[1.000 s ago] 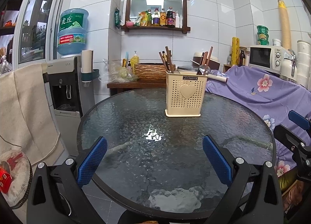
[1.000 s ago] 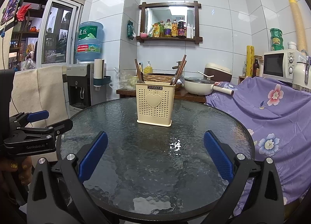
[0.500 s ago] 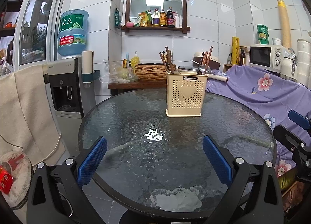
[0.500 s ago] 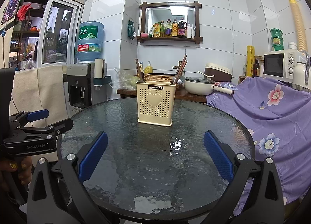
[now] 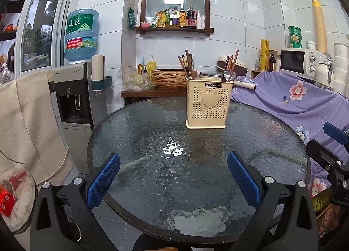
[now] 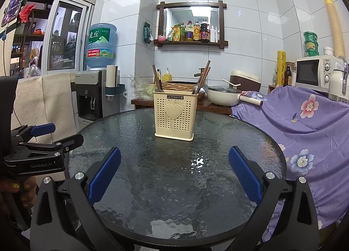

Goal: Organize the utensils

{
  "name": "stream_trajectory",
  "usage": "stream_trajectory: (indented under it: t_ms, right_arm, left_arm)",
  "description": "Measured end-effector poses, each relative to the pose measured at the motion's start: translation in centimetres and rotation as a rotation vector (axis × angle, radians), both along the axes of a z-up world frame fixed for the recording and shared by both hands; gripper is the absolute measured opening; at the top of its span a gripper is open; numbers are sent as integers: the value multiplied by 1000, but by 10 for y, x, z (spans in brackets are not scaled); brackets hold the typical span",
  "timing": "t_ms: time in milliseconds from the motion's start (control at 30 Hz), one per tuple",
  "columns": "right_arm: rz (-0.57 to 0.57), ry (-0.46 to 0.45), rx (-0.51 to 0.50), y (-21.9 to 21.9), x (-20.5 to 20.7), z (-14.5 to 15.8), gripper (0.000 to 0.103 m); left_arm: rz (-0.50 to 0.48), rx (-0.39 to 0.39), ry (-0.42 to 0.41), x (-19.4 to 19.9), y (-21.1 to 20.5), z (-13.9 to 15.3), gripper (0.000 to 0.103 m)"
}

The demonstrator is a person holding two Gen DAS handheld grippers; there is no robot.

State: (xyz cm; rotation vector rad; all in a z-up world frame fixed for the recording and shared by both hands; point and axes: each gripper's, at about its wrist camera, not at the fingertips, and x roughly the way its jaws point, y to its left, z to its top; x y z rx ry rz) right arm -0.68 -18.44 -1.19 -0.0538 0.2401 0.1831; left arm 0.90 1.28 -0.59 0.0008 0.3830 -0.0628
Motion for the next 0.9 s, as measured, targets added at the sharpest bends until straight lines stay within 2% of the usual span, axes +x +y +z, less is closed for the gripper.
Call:
stream_trajectory:
  t_ms: [900]
  right_arm:
    - [0,0,-2,0,0,1,97]
  left_arm:
    - [2,10,-4,-1,1,-1,97]
